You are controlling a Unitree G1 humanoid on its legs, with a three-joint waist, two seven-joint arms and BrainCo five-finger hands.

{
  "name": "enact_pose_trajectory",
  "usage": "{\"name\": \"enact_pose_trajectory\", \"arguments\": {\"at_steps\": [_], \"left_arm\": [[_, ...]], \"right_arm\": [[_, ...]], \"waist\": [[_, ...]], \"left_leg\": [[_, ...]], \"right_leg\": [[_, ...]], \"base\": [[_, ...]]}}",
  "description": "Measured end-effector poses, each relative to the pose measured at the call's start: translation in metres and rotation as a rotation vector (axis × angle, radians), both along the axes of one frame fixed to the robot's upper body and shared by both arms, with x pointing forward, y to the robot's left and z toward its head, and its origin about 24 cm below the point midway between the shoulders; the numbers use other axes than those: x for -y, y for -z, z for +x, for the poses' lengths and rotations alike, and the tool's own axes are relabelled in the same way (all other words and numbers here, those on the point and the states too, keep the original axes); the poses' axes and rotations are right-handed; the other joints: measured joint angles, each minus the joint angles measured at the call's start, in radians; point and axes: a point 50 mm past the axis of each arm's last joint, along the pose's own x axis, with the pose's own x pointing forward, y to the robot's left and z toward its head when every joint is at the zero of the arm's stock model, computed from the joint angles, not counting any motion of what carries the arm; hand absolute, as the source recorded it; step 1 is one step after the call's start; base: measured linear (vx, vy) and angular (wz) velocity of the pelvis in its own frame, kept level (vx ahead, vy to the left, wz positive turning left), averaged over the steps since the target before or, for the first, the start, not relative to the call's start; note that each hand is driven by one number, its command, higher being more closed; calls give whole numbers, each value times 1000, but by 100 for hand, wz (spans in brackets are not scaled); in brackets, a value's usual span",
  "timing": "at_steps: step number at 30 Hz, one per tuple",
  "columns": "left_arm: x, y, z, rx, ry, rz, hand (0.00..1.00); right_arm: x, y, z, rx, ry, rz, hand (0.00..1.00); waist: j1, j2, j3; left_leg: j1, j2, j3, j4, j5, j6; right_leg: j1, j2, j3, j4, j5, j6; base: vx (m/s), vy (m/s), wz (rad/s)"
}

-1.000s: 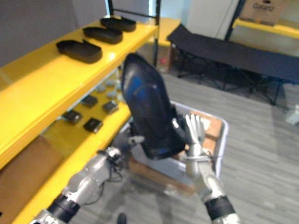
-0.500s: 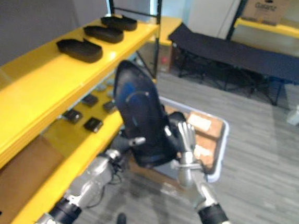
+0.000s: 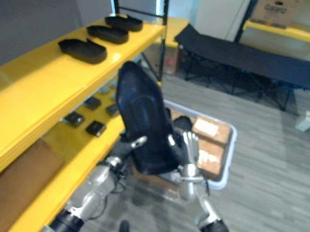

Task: Walk over and take plastic housings, then place them on the shelf

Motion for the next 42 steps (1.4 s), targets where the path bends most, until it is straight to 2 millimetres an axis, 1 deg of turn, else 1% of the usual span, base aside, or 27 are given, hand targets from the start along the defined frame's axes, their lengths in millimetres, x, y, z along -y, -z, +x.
{"name": "enact_pose_trajectory", "arguments": {"at_steps": [2, 8, 11, 12, 22, 28, 30, 34, 36, 39, 41, 42], "left_arm": [[-1, -5, -2, 34, -9, 16, 100], [-4, -9, -6, 70, -22, 50, 100], [-5, -14, -11, 104, -29, 64, 100], [-6, -17, -12, 117, -32, 63, 100], [-9, -28, -15, 171, -48, 60, 100], [-12, -38, -24, 272, -143, 134, 100], [-14, -40, -25, 300, -192, 188, 100], [-22, -31, -30, 273, -306, 269, 100], [-26, -28, -33, 263, -349, 294, 100], [-35, -25, -35, 247, -440, 313, 100], [-43, -24, -38, 244, -504, 315, 100], [-49, -23, -40, 236, -546, 310, 100]], "right_arm": [[-1, -3, -1, 15, -4, 8, 100], [-4, -2, -5, 27, -22, 28, 100], [-5, -4, -8, 38, -31, 51, 100], [-6, -6, -10, 44, -38, 68, 0], [-12, -6, -23, 71, -147, 166, 0], [-11, -20, -31, 39, -249, 388, 0], [-6, -28, -33, 27, -292, 483, 0], [8, -55, -33, 82, -366, 642, 0], [16, -62, -33, 88, -394, 713, 0], [33, -62, -33, 71, -408, 823, 0], [46, -59, -36, 53, -395, 885, 0], [55, -54, -39, 42, -371, 932, 0]], "waist": [[-1, 0, 0], [-2, 0, 0], [-2, 0, 0], [-2, 0, 0], [-2, 0, 0], [-3, 0, 0], [-4, 0, 0], [-15, 1, 0], [-16, 1, 0], [-24, 1, 1], [-26, 3, 1], [-27, 4, 2]], "left_leg": [[0, 0, 1, 0, 0, 0], [0, -1, 4, 0, -2, -3], [-3, -2, 6, 1, -2, -3], [-3, -2, 7, 1, -2, -3], [-4, -7, 8, 4, -2, -2], [-5, -7, 8, 4, -2, -2], [-5, -7, 8, 4, -2, -3], [-3, -7, 9, 4, -2, -3], [-2, -7, 11, 4, -2, -3], [1, -6, 15, 4, -3, -3], [5, -5, 23, 1, -4, -2], [11, -5, 31, 0, -10, -5]], "right_leg": [[0, 0, 0, 0, 0, 0], [-4, 0, 2, 2, 1, -2], [-9, -1, 2, 4, 1, -2], [-11, -1, 2, 5, 1, -2], [-13, -2, 2, 6, 0, -3], [-14, -2, 2, 6, 0, -3], [-14, -2, 2, 7, 0, -3], [-14, -2, 3, 9, 0, -3], [-14, -2, 4, 9, 0, -3], [-15, -2, 8, 11, 0, -3], [-15, -2, 17, 12, 0, -3], [-15, -2, 26, 13, 0, -3]], "base": [[0, 0, 0], [0, 0, 0], [0, 0, 0], [0, 0, 0], [0, 0, 0], [0, 0, 0], [0, 0, 0], [0, 0, 0], [0, 0, 0], [0, 0, -4], [1, 1, -13], [10, 5, -14]]}}
